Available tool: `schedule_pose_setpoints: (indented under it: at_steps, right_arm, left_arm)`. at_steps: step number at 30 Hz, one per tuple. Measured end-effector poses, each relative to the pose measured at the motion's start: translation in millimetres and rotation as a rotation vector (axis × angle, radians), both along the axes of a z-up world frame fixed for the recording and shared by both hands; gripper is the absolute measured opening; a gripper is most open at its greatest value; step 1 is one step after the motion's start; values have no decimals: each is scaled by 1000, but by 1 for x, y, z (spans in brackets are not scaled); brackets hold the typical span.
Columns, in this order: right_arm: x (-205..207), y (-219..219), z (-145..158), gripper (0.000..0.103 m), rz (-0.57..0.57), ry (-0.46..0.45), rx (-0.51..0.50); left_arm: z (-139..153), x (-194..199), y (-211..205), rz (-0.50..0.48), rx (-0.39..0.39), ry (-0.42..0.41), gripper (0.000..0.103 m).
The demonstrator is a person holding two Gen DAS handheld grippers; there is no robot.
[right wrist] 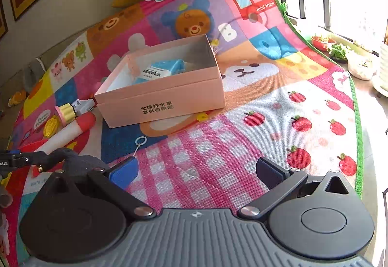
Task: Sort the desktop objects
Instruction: 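Grasp the white-red foam rocket with the left gripper while the right gripper holds the plush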
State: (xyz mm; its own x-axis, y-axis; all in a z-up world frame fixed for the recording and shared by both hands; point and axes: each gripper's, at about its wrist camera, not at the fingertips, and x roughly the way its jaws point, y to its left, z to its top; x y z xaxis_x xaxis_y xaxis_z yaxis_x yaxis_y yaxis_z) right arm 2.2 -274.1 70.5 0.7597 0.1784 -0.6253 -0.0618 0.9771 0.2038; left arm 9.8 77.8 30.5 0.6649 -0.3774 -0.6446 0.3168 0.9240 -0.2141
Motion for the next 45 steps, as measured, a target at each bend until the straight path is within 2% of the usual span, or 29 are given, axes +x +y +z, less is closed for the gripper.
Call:
schedule_pose_setpoints:
  at_steps: [2, 4, 6, 9, 11, 12, 15, 19, 22, 25, 28, 31, 36, 38, 40, 44, 45]
  right_arm:
    - [4, -3, -8, 103, -21, 37, 14]
    - [7, -6, -14, 103, -36, 66, 33]
    - [7, -4, -15, 103, -39, 62, 22]
    - [7, 2, -16, 103, -32, 61, -18]
    - [5, 7, -18, 103, -30, 49, -55]
    - [4, 9, -19, 103, -28, 42, -67]
    - [5, 6, -18, 103, -17, 47, -59]
    - [6, 6, -16, 103, 19, 53, -76]
    - [0, 1, -3, 103, 94, 14, -35]
    - [-12, 7, 20, 103, 224, -46, 1]
    - [-22, 28, 34, 103, 368, -77, 17]
    - [-19, 56, 33, 103, 442, -77, -15]
    - [-4, 89, 18, 102, 507, -25, -72]
    - [-6, 95, 13, 92, 517, -17, -103]
    - [-7, 94, 12, 67, 513, 0, -118]
    - [-9, 76, 16, 65, 431, 8, -97]
    - [-11, 71, 17, 65, 410, 3, -102]
  left_arm:
    - [1, -10, -15, -59, -39, 14, 103]
    - [5, -18, -29, -73, -31, -11, 103]
    - [8, -22, -37, -40, 3, -56, 103]
    - [10, -17, -42, 68, 109, -144, 103]
    - [8, -9, -39, 142, 141, -149, 103]
    - [8, -4, -35, 167, 126, -122, 103]
    - [8, 4, -20, 207, 11, -81, 103]
    - [9, 3, -17, 231, 42, -73, 103]
    - [9, 3, -10, 255, 56, -63, 103]
    - [9, 0, 1, 337, 66, -78, 103]
    - [10, -3, 14, 389, 34, -74, 103]
    - [11, -7, 19, 401, 29, -79, 103]
    - [15, -14, 15, 357, 52, -102, 103]
    - [14, -14, 9, 331, 60, -107, 103]
    - [12, -12, -1, 294, 66, -106, 103]
    - [8, -8, -29, 207, 119, -127, 100]
    - [7, -6, -35, 191, 139, -133, 93]
